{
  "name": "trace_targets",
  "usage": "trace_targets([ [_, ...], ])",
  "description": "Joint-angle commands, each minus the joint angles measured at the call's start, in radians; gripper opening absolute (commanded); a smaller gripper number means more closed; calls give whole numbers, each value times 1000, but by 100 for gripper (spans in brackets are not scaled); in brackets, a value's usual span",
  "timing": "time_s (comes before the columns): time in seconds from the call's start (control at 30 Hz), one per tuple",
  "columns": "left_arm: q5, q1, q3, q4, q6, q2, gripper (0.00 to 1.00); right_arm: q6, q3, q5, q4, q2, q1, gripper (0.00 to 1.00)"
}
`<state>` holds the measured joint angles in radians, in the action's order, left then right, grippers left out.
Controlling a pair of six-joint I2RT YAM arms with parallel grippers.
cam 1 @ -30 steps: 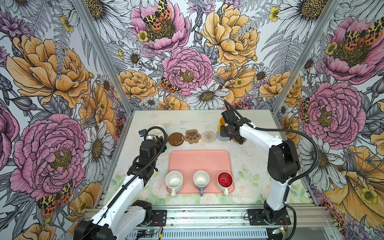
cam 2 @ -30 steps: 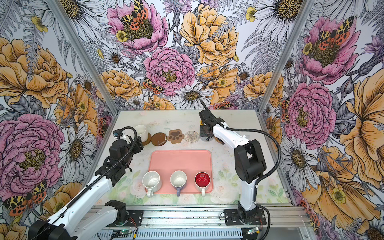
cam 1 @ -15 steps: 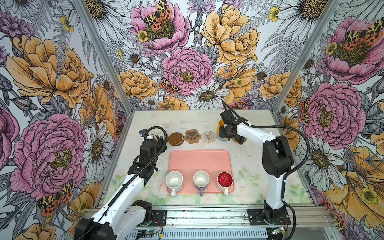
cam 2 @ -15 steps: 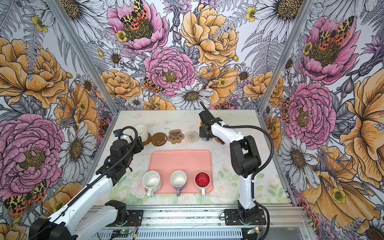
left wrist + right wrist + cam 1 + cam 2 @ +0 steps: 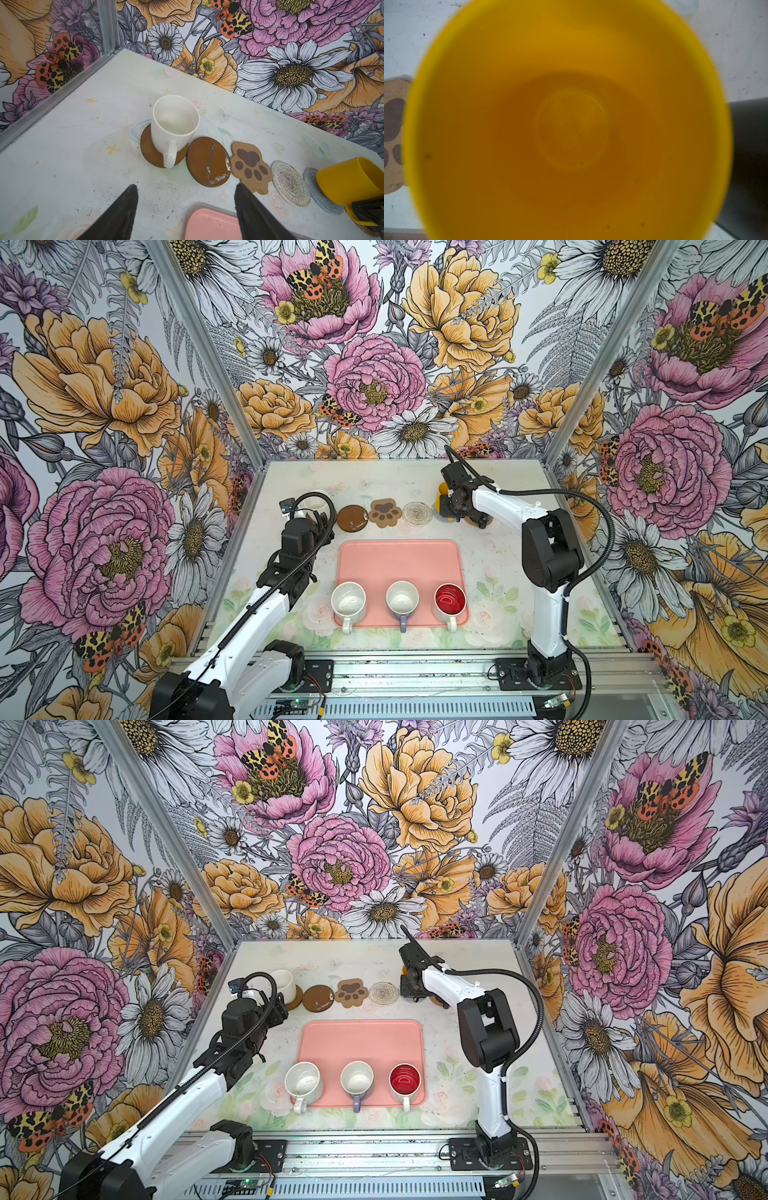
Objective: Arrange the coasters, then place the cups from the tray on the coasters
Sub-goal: 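Lower the yellow mug onto the blue knit coaster with the right gripper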
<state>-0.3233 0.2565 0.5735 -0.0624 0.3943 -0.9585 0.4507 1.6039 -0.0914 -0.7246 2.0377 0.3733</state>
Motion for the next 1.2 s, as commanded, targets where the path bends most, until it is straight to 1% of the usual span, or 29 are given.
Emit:
trace_targets([
  [0.0,21,-14,1,16,6,7,75,3,38,-11,51,2,-6,0],
  [1.17,21,-13,-4,8,9,27,75,22,-22,-1,52,-1,-5,0],
])
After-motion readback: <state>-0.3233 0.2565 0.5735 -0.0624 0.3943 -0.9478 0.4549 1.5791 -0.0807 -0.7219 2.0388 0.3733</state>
